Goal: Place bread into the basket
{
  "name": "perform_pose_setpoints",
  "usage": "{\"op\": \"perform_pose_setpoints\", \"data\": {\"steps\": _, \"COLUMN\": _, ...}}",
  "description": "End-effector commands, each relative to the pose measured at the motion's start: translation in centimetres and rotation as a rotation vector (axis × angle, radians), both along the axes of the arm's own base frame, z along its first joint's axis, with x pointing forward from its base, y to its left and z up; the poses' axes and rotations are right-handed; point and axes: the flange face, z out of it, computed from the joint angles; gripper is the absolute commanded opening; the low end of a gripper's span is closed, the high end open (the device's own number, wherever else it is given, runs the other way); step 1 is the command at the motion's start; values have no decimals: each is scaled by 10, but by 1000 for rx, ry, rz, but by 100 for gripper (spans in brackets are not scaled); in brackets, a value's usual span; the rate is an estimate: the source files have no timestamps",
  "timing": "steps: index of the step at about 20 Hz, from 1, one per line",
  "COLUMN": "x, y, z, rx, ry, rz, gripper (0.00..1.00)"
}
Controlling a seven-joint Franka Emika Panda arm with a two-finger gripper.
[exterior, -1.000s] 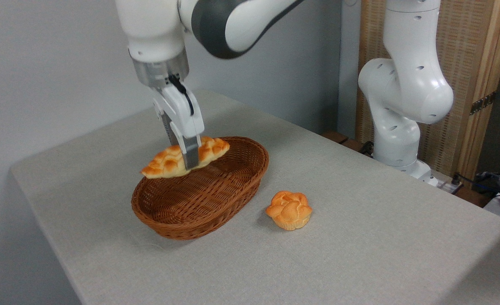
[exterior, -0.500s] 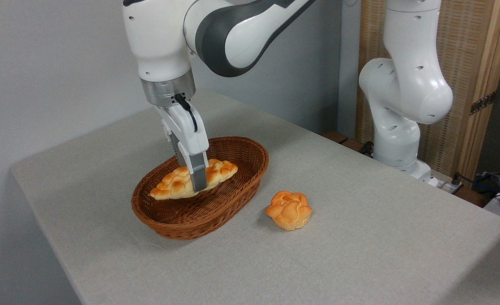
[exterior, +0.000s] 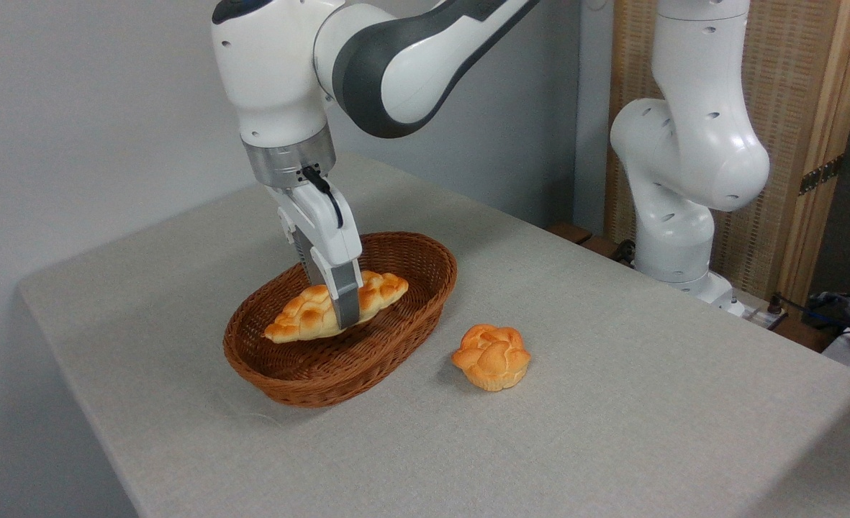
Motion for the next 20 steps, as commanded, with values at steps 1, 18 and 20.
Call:
{"op": "perform_pose_setpoints", "data": {"steps": 1, "x": -6, "y": -4, "z": 3, "rx": 1, "ry": -11, "rz": 19, "gripper": 100}}
{"op": "perform_pose_setpoints", "data": {"steps": 18, "x": 7, "y": 5, "z": 68, "rx": -9, "ry": -91, "rz": 182, "gripper": 100}}
{"op": "perform_pose_setpoints", "data": {"steps": 20, "x": 12, "y": 32, "z": 89, "rx": -6, "ry": -94, "rz": 225, "gripper": 100}}
